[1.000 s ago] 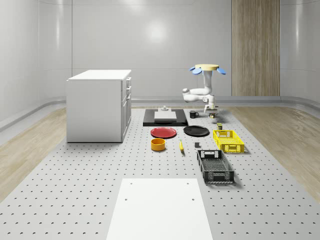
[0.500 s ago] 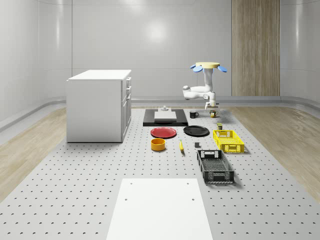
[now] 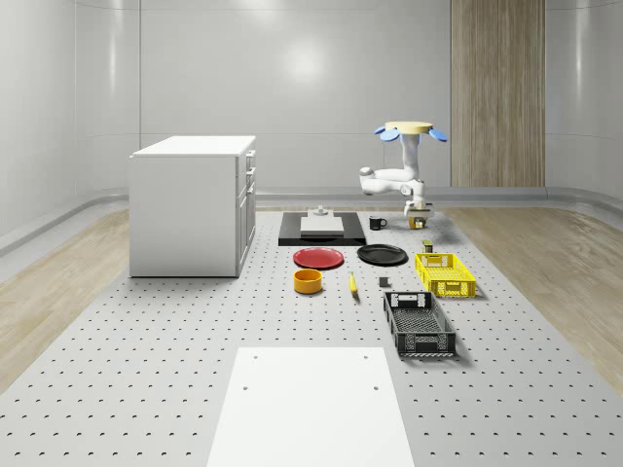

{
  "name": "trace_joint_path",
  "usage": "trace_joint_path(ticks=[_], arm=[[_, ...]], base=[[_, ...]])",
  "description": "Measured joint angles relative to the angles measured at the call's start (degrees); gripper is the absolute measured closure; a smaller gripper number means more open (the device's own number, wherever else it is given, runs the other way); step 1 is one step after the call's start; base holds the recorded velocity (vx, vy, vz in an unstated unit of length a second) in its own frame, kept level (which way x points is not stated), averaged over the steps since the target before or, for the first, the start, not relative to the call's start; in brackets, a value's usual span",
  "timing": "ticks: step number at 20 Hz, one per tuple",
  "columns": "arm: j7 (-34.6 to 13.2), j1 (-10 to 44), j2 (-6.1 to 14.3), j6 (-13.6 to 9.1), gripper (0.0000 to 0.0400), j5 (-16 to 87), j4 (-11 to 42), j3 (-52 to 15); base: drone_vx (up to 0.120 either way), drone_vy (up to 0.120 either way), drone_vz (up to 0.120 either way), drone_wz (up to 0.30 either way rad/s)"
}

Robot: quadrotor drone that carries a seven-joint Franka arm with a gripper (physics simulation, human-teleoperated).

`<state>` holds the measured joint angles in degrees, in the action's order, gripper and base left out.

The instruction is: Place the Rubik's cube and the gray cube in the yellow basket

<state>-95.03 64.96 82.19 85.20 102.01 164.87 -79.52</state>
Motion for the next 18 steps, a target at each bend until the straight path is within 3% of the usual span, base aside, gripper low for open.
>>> trace_joint_path(ticks=[18], arm=[[-0.4,0.47,2.42,2.25,0.0075,-1.02,-0.1,-0.41]], base=[[0.12,0.0,0.0,0.0]])
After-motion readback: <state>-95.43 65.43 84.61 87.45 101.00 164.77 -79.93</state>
